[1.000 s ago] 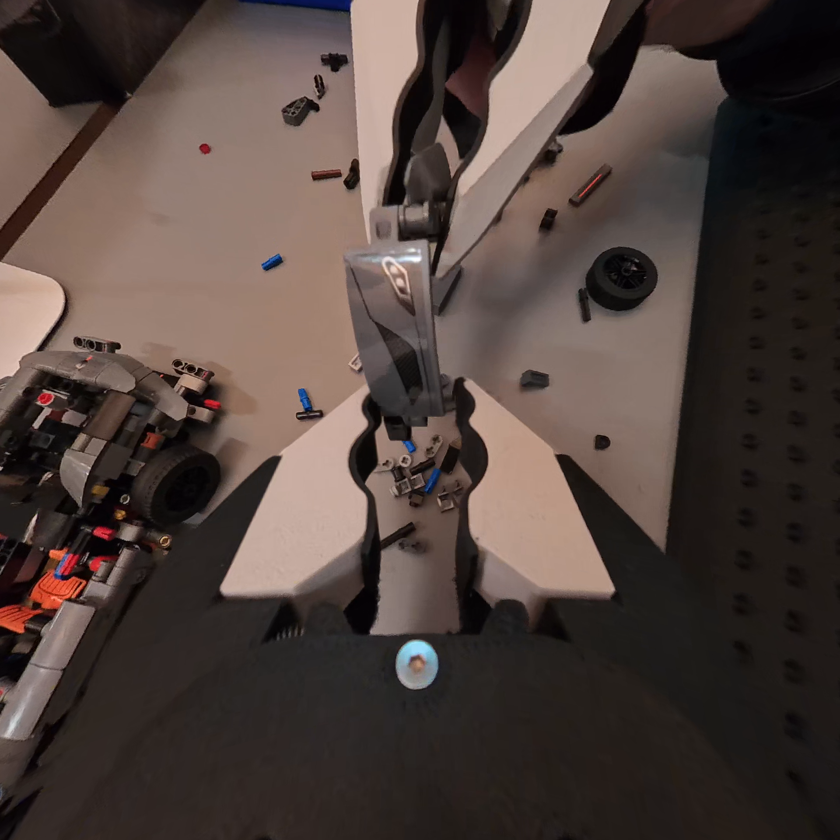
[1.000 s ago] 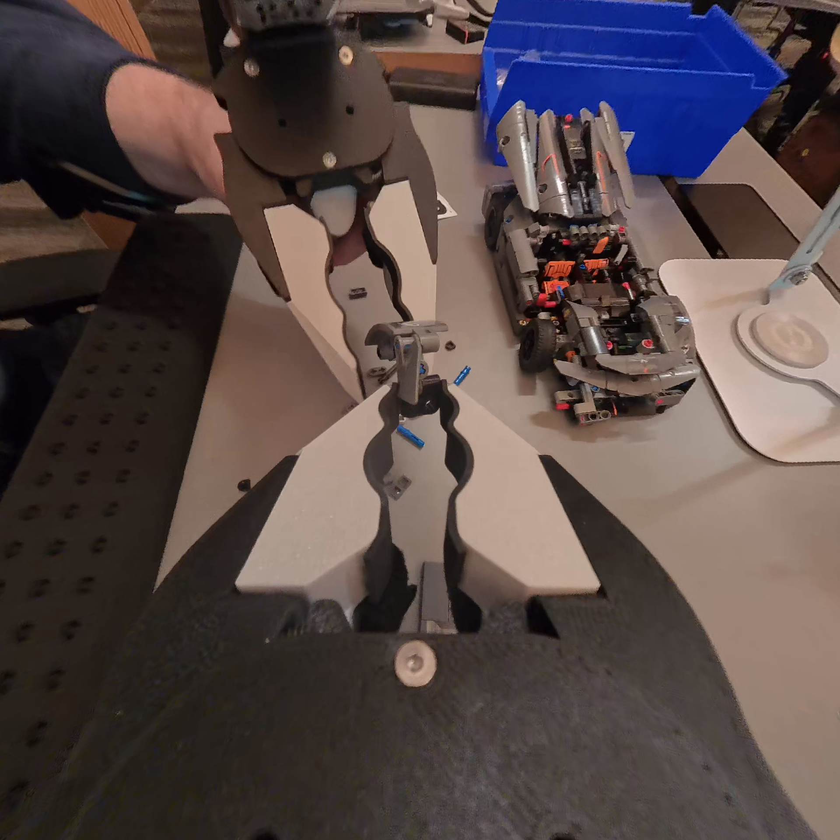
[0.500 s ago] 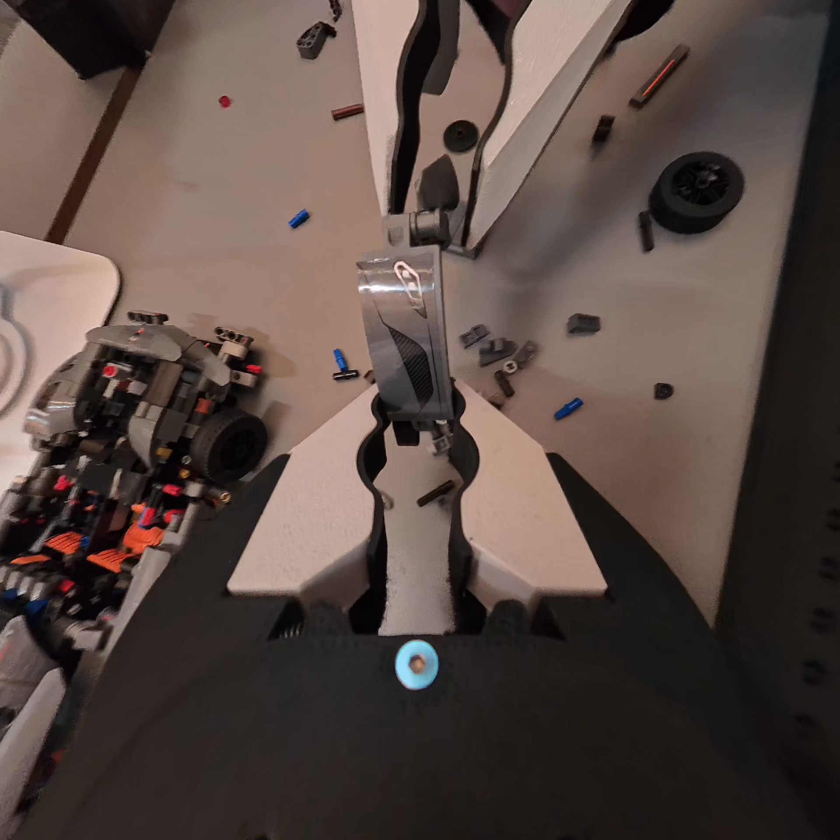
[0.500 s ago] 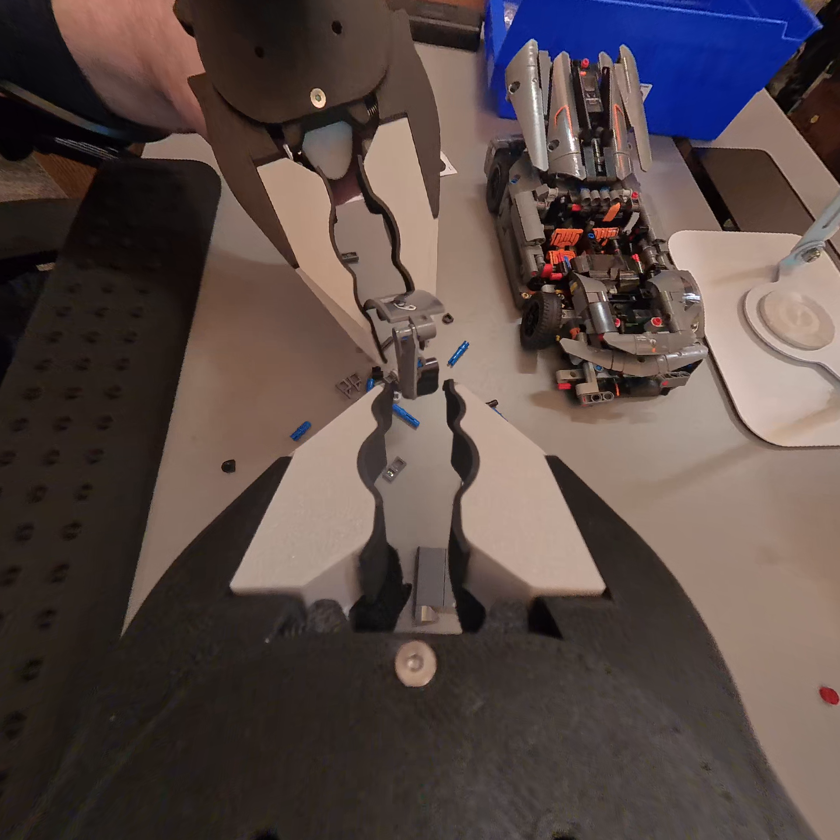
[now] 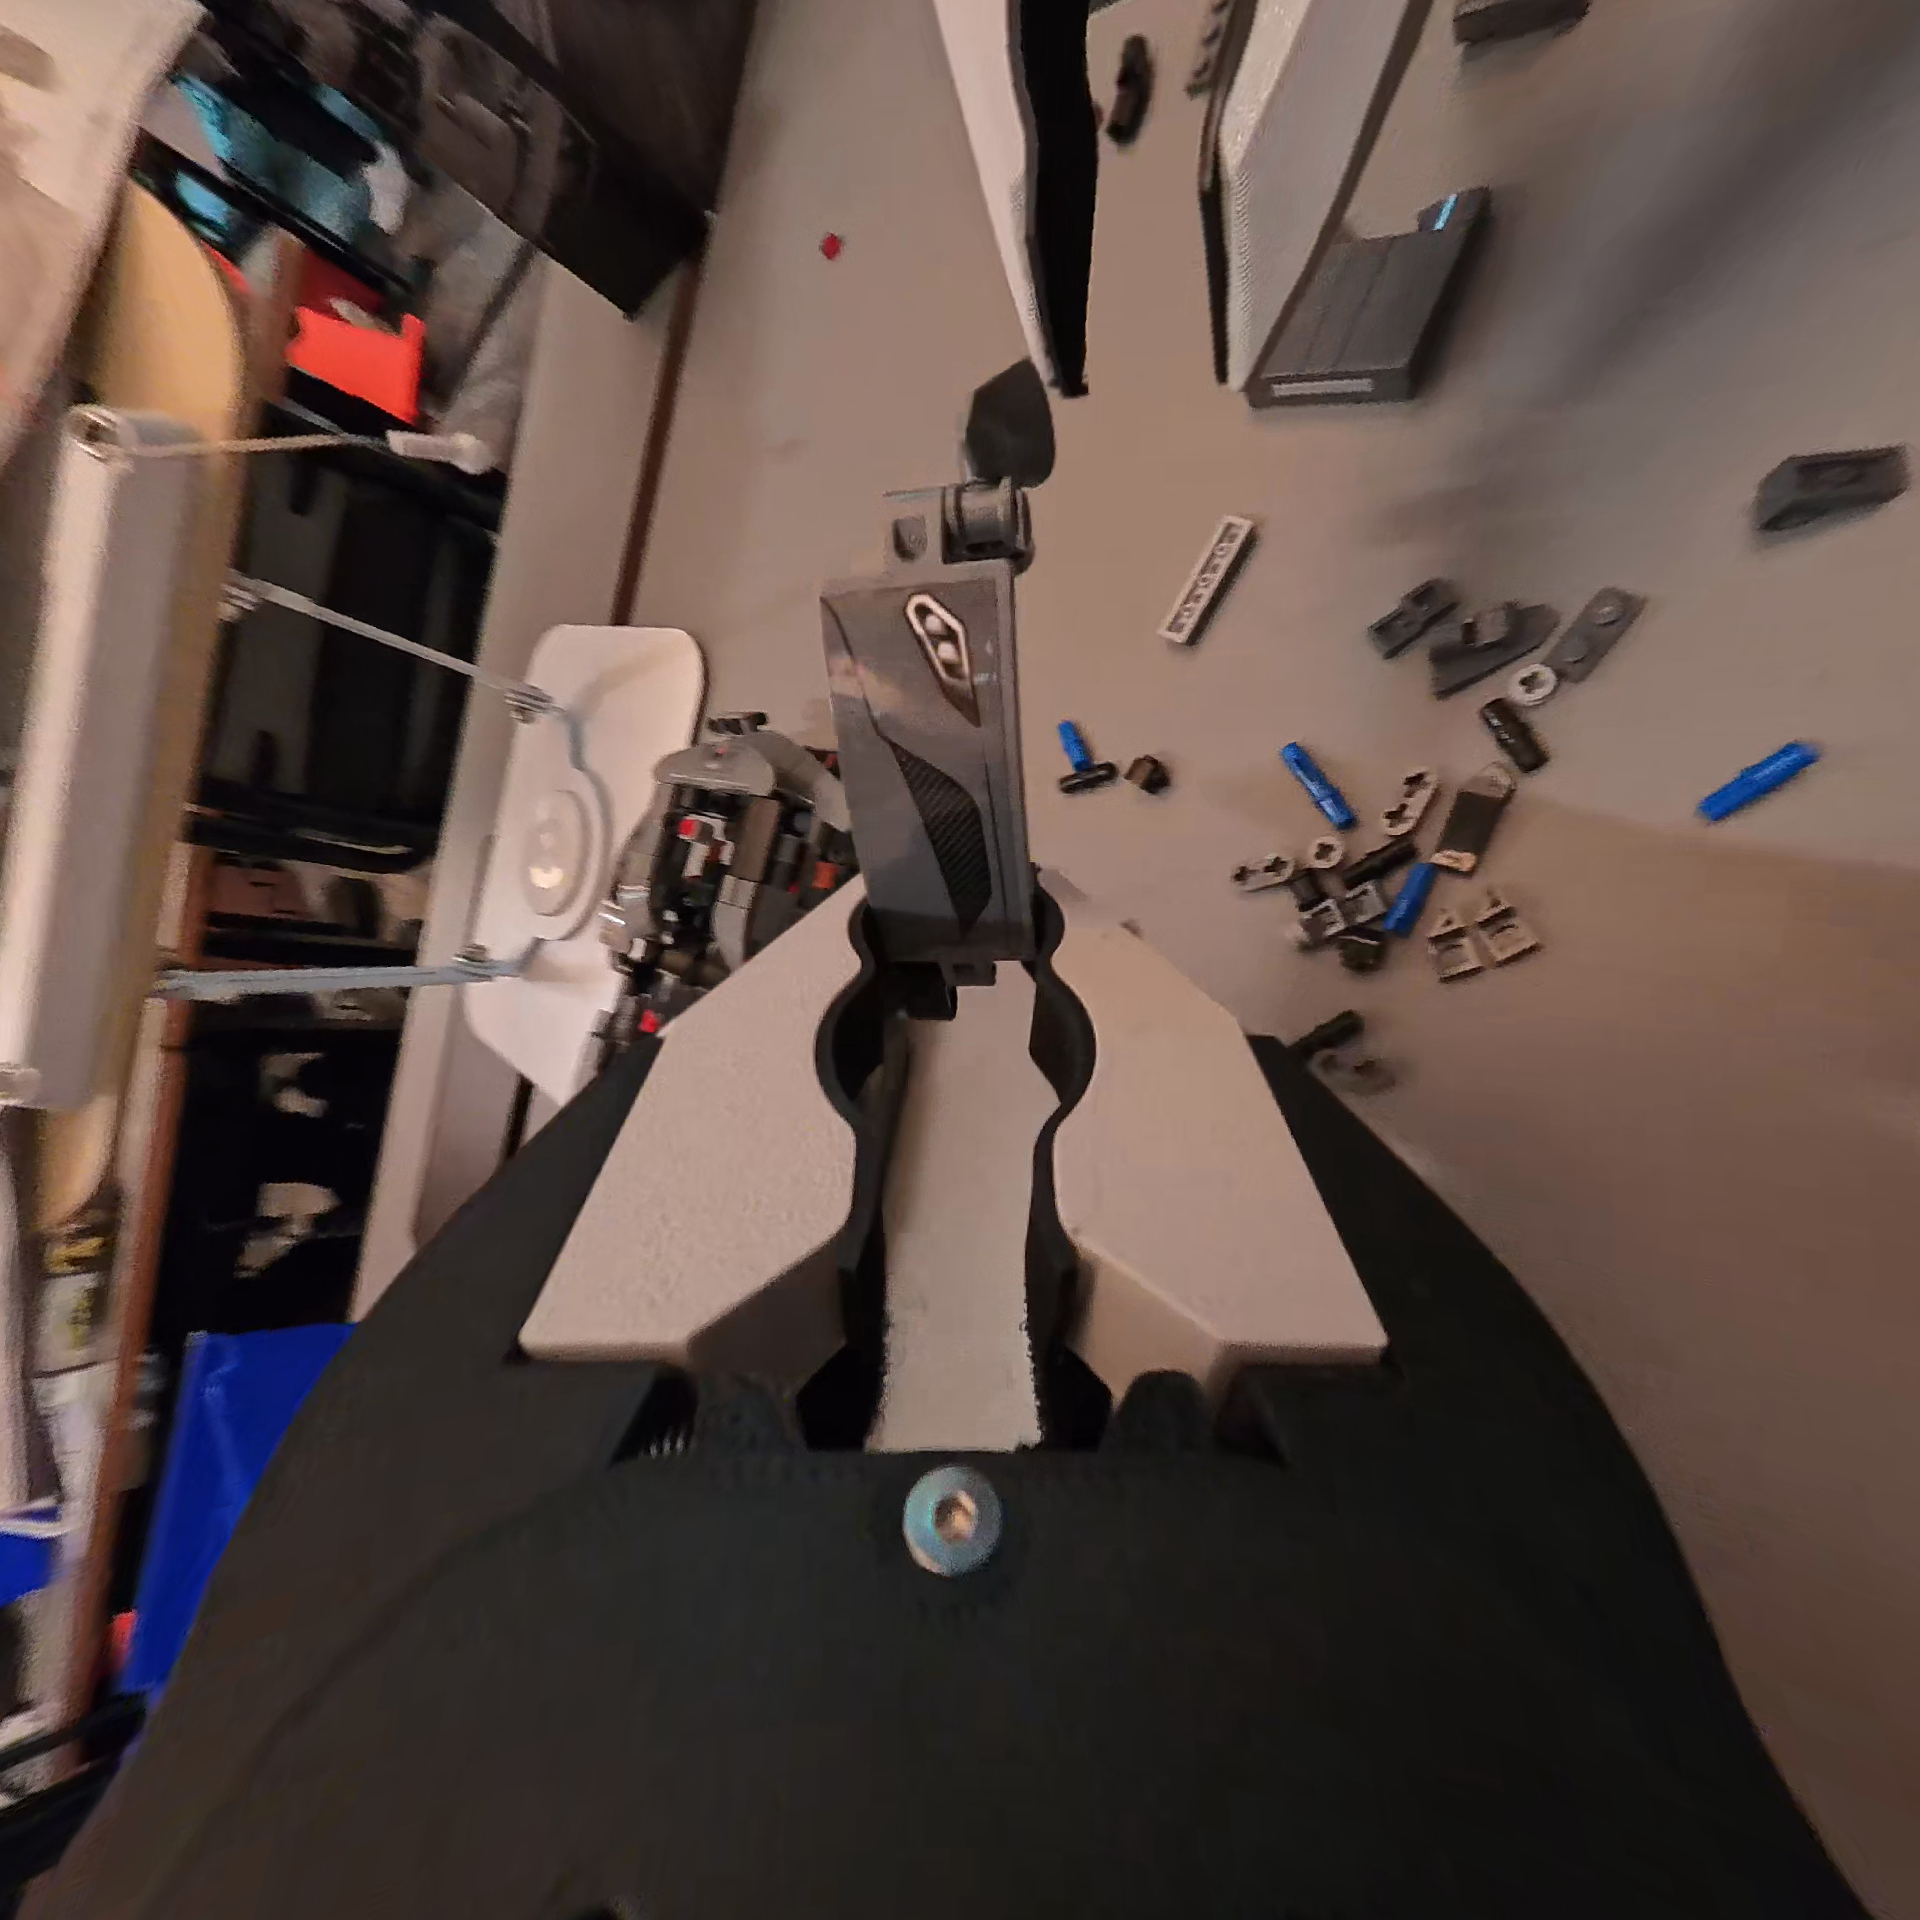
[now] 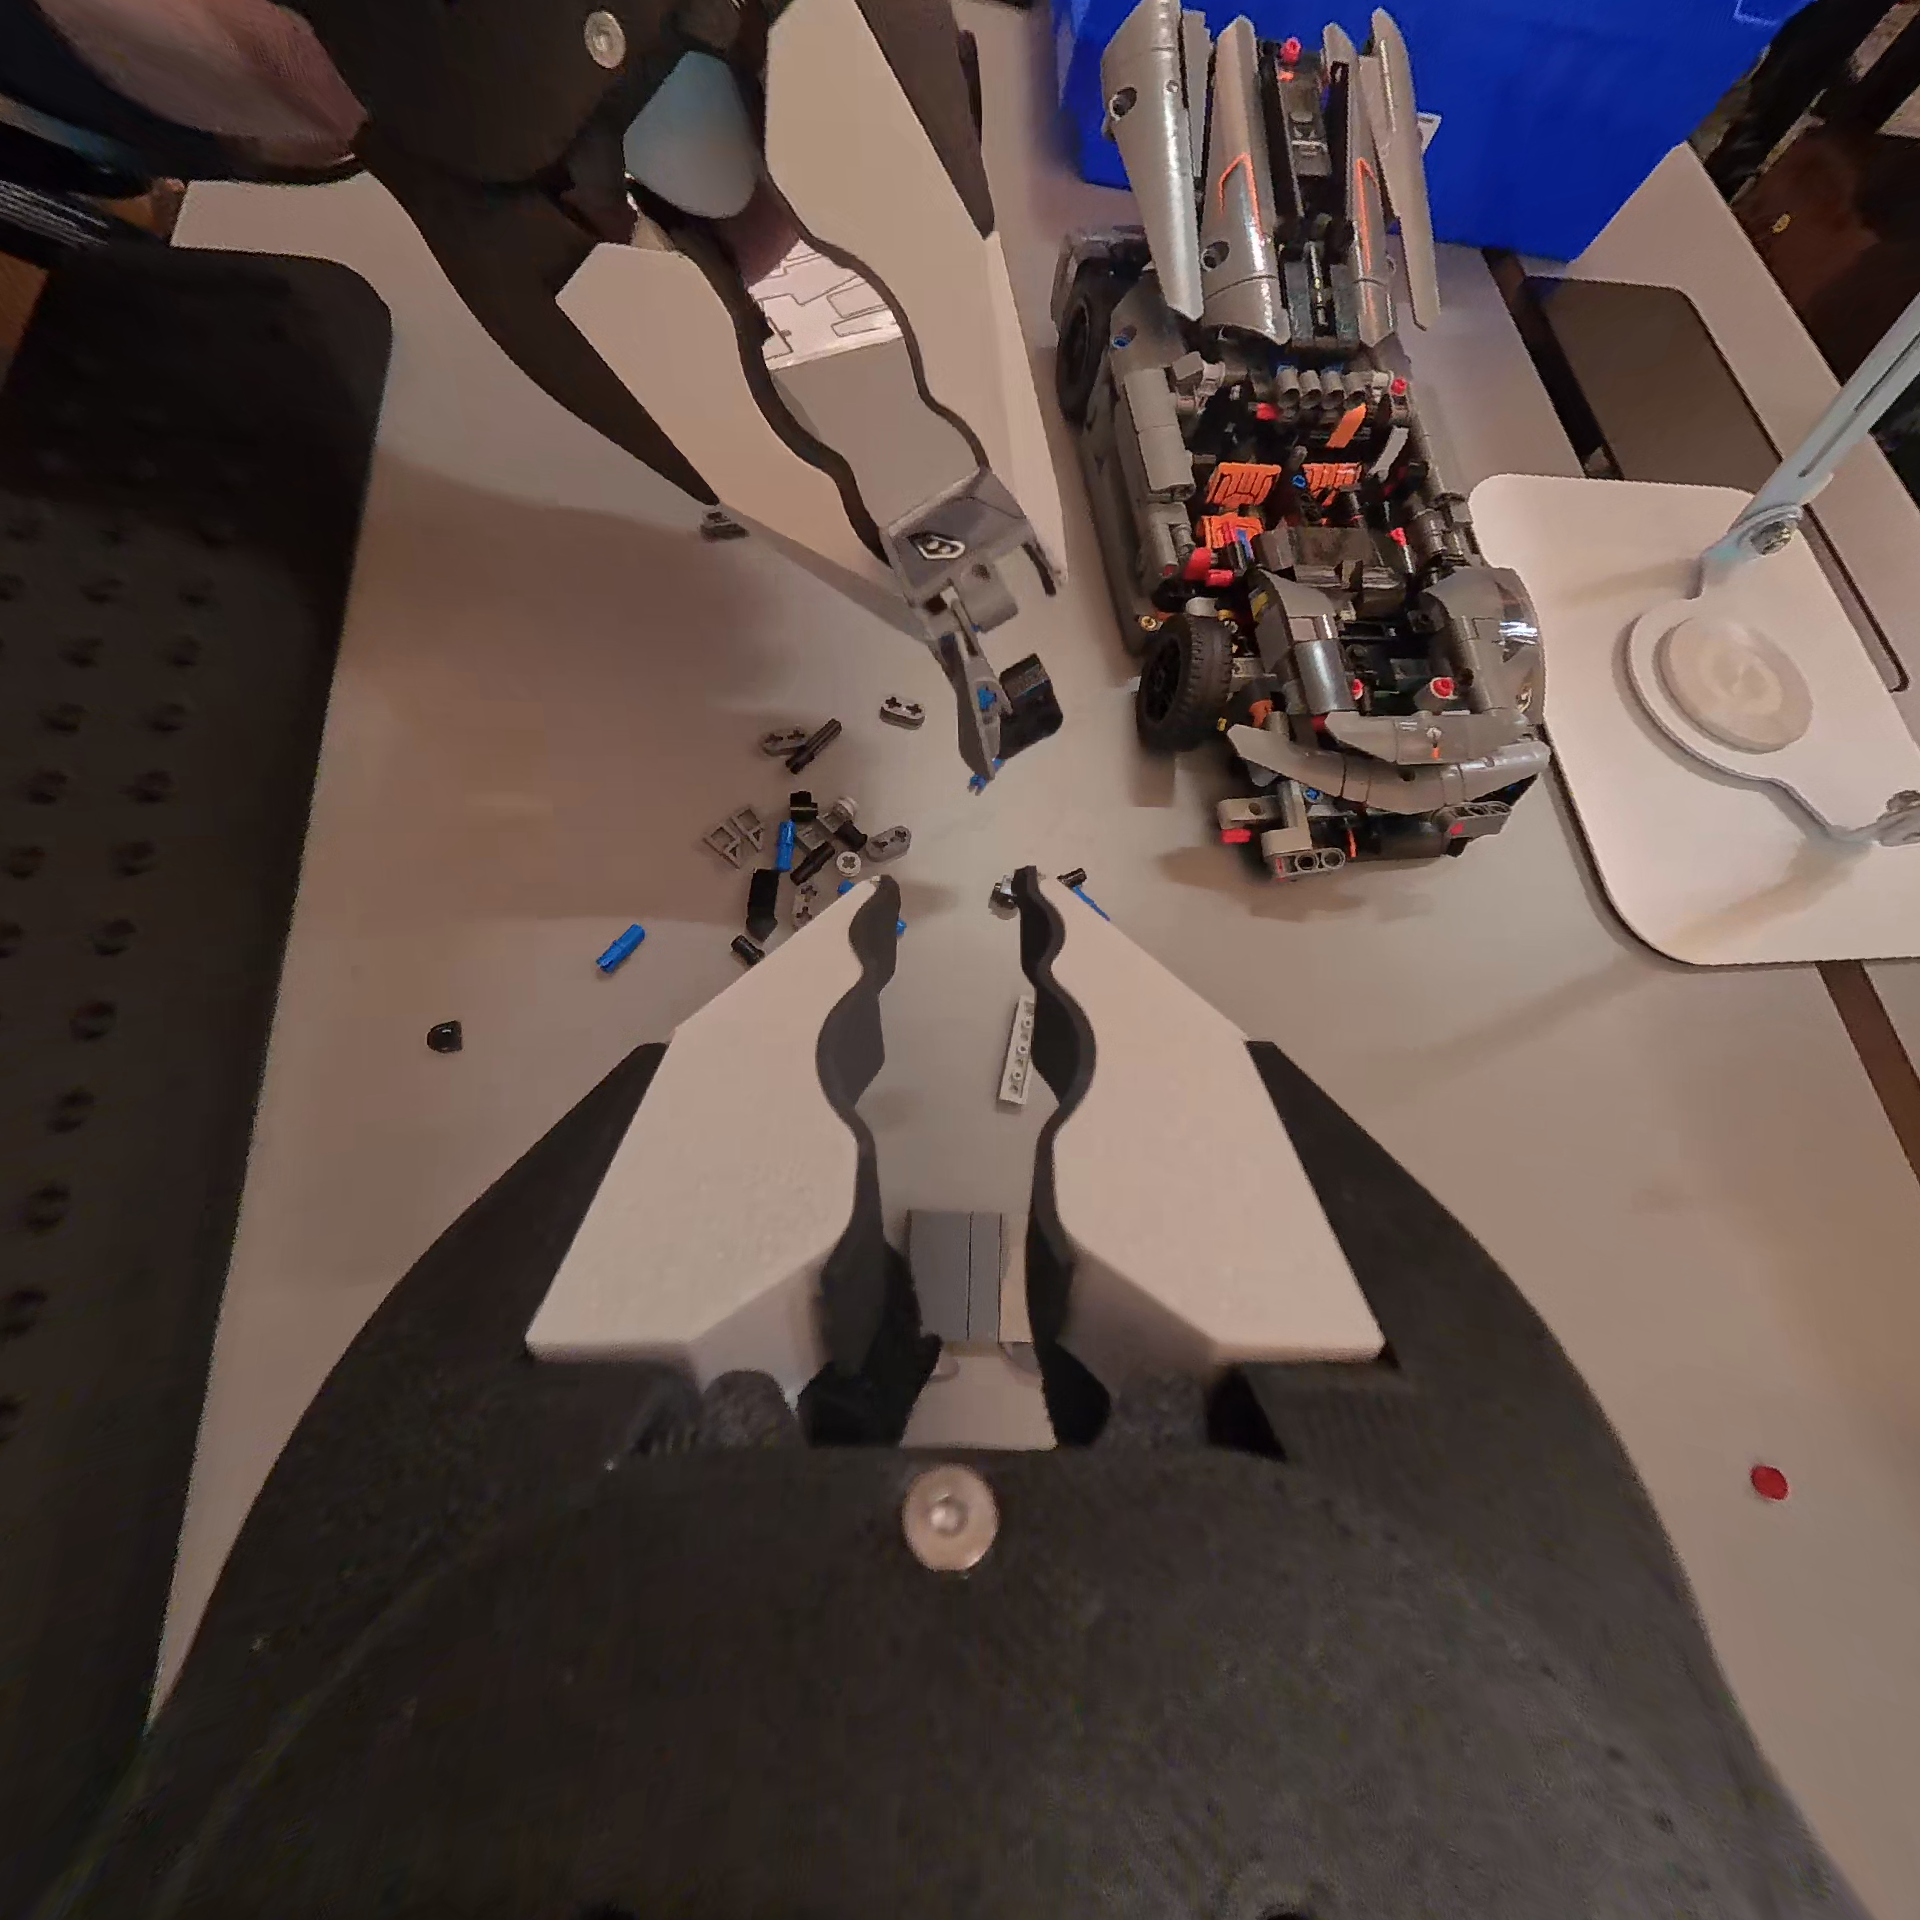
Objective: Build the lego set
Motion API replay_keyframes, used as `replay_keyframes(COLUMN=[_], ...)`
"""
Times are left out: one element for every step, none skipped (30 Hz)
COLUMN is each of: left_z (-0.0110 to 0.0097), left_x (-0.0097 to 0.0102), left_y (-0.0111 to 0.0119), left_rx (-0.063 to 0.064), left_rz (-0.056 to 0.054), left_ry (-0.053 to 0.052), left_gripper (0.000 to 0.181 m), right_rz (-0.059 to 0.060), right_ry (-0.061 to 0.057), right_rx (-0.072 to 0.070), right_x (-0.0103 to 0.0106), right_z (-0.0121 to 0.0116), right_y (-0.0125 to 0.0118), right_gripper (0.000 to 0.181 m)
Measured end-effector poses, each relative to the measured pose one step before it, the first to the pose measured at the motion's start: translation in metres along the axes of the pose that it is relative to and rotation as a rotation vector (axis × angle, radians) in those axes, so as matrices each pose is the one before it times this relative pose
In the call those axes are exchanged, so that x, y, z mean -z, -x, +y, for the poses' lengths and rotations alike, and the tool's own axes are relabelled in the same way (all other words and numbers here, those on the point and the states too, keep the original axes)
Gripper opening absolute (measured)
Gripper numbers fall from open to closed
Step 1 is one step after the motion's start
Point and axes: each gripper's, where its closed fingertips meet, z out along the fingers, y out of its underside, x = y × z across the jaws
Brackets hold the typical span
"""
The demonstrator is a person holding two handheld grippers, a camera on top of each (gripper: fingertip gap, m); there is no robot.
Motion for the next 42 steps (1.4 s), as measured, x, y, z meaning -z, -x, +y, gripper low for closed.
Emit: replay_keyframes(left_z=[-0.00238,-0.0018,-0.00166,-0.00319,-0.00328,-0.00247,-0.00239,-0.00256,-0.00183,-0.00048,-0.00042,-0.00134,-0.00123,-0.00081,-0.00084,-0.00083,-0.00097,-0.00124,-0.00144,-0.0015,-0.00129,-0.0015,-0.00083,0.00039,0.00108,0.00034,-0.00061,-0.00037,-0.00096,-0.00207,-0.00201,-0.00119,-0.00059,-0.00067,0.00052,0.00087,-0.00013,0.00015,0.00013,-0.00057,-0.00043,0.00015], left_x=[0.00206,0.00207,0.0018,0.00178,0.0018,0.00158,0.00142,0.00117,0.00051,0.0004,0.00039,0.00095,0.00138,0.0016,0.00201,0.00196,0.00171,0.00136,0.00099,0.00055,0.00047,0.00038,-0.00015,-0.00044,-0.00033,-0.0002,0.00014,0.00023,0.00063,0.00086,0.0009,0.00072,0.00035,0.00009,-0.00014,-0.00011,-0.00006,-0.00007,0.00035,0.00057,0.00014,0.00007], left_y=[0.00459,0.00466,0.00376,0.0031,0.00193,0.00324,0.00284,0.00205,0.00067,0.00067,0.00043,0.00113,0.00173,0.00331,0.00407,0.00405,0.00279,0.00095,-0.00028,-0.00076,0.00071,-0.00046,-0.0021,-0.00278,-0.0007,-0.00159,-0.00131,0.0003,0.00032,0.00001,0.00047,0.00131,0.00006,-0.00086,0.00025,0.00025,-0.00045,-0.00068,0.00116,0.00132,0.00002,0.00112], left_rx=[-0.0264,-0.0287,-0.0246,-0.0247,-0.0316,-0.0385,-0.0353,-0.0261,-0.022,-0.0245,-0.0267,-0.0285,-0.026,-0.0238,-0.0221,-0.0231,-0.0236,-0.0207,-0.0149,-0.0105,-0.0126,-0.0111,0.0051,0.0052,-0.0053,0.0053,0.0081,-0.003,-0.0024,0.0054,-0.0005,-0.007,0.0003,0.0066,-0.0005,-0.0029,0.0017,0.0001,-0.01,-0.012,-0.0034,-0.0052], left_rz=[-0.0377,-0.0359,-0.0298,-0.0278,-0.021,-0.0321,-0.0286,-0.0226,-0.0115,-0.0134,-0.0148,-0.0199,-0.0217,-0.0287,-0.0313,-0.0306,-0.0225,-0.0128,-0.0054,-0.0004,-0.0094,0.002,0.0128,0.0153,0.0009,0.0108,0.0074,-0.0044,-0.0024,0.0005,-0.0051,-0.0104,-0.0017,0.0043,-0.003,-0.0023,0.0023,0.0014,-0.0134,-0.0143,-0.004,-0.0119], left_ry=[-0.0133,-0.0048,-0.0019,-0.0132,-0.0129,-0.0047,-0.0021,-0.0055,-0.0034,0.0045,0.0053,-0.0007,-0.0001,0.0048,0.004,0.0046,0.0037,-0.0001,-0.0021,-0.0034,-0.0017,-0.005,-0.0046,-0.0022,0.0022,-0.0012,-0.007,-0.0027,-0.0037,-0.0101,-0.01,-0.0026,-0.0022,-0.0055,0.0006,0.0039,-0.0015,0.0013,0.0026,0.0,0.0013,0.0038], left_gripper=[0.021,0.02,0.02,0.02,0.02,0.02,0.02,0.02,0.019,0.019,0.02,0.02,0.019,0.02,0.019,0.02,0.02,0.02,0.02,0.02,0.02,0.02,0.02,0.02,0.02,0.02,0.02,0.02,0.02,0.02,0.02,0.02,0.02,0.02,0.02,0.02,0.02,0.02,0.02,0.02,0.02,0.019], right_rz=[0.0043,0.0026,0.0019,0.0027,0.0041,0.0057,0.0043,0.0019,0.0016,0.0022,0.0014,0.0014,0.0023,0.0025,0.0007,-0.0003,0.0001,0.0003,-0.0015,-0.0015,0.0009,-0.0008,-0.0009,0.0039,0.0065,0.0056,0.0047,0.0024,-0.001,-0.0011,-0.0005,-0.0009,-0.0007,0.0005,0.002,0.002,0.0009,0.0014,0.0026,0.0021,0.0011,0.0015], right_ry=[-0.0008,0.0013,0.0034,0.0031,0.0023,0.0015,0.0016,0.0024,0.0017,-0.0005,-0.0013,-0.0017,-0.0022,-0.0026,-0.0041,-0.0051,-0.0057,-0.0074,-0.0086,-0.0078,-0.0054,-0.0007,0.0057,0.0089,0.0081,0.0075,0.0045,0.002,0.0013,-0.0015,-0.0016,0.0011,0.0016,0.0025,0.0051,0.0062,0.0053,0.0037,0.0007,-0.0014,-0.0012,-0.0007], right_rx=[0.0038,0.0062,0.0066,0.0071,0.0079,0.0078,0.0057,0.0021,-0.0004,-0.0005,0.0,0.0004,0.0011,0.0019,0.0023,0.0018,0.0019,0.0033,0.0057,0.0077,0.0075,0.0061,0.0043,0.0039,0.0038,0.0005,-0.0021,-0.003,-0.0034,-0.0017,0.0003,0.001,0.002,0.0033,0.0041,0.0038,0.0028,0.0018,0.0017,0.0016,0.0009,-0.0001], right_x=[0.00022,-0.00001,-0.00026,-0.00027,-0.00028,-0.00001,0.0001,-0.00003,0.00002,0.00018,0.00022,0.00043,0.00036,0.00049,0.00046,0.00041,0.00042,0.0005,0.00061,0.00058,0.00053,0.00003,-0.0004,-0.00068,-0.00057,-0.00035,-0.00012,0.00012,0.00025,0.00032,0.0003,-0.00004,-0.0001,-0.00026,-0.00037,-0.00032,-0.00026,-0.00019,0.00004,0.00023,0.0003,0.00022], right_z=[-0.00023,-0.00004,0.0003,0.00024,0.00025,-0.00012,0.00004,0.00028,0.00033,0.00012,-0.00029,-0.00045,-0.00045,-0.00053,-0.00084,-0.00099,-0.00116,-0.00146,-0.00168,-0.00159,-0.00117,-0.00043,0.00095,0.00173,0.00151,0.00135,0.00096,0.00051,0.00036,-0.00016,-0.00028,0.0,0.00006,0.00036,0.00076,0.00091,0.00079,0.00062,0.0,-0.0004,-0.0003,-0.00013], right_y=[-0.00041,0.00002,0.00027,0.00021,0.00006,-0.00022,-0.00019,-0.00027,-0.00038,-0.0004,-0.00037,-0.00024,-0.00031,-0.00032,-0.00003,0.00024,0.00016,0.00031,0.00065,0.00083,0.00046,0.00066,0.0004,-0.0005,-0.00099,-0.001,-0.00099,-0.00092,-0.00025,-0.00013,-0.00005,0.00028,0.00041,0.00031,0.00001,-0.00007,0.00004,-0.0001,-0.00019,-0.00021,-0.00013,-0.00027], right_gripper=[0.022,0.022,0.022,0.022,0.022,0.022,0.022,0.023,0.022,0.022,0.022,0.022,0.022,0.022,0.022,0.022,0.022,0.022,0.022,0.022,0.022,0.022,0.022,0.022,0.022,0.022,0.022,0.021,0.021,0.021,0.021,0.021,0.021,0.021,0.021,0.021,0.021,0.021,0.021,0.021,0.021,0.021])
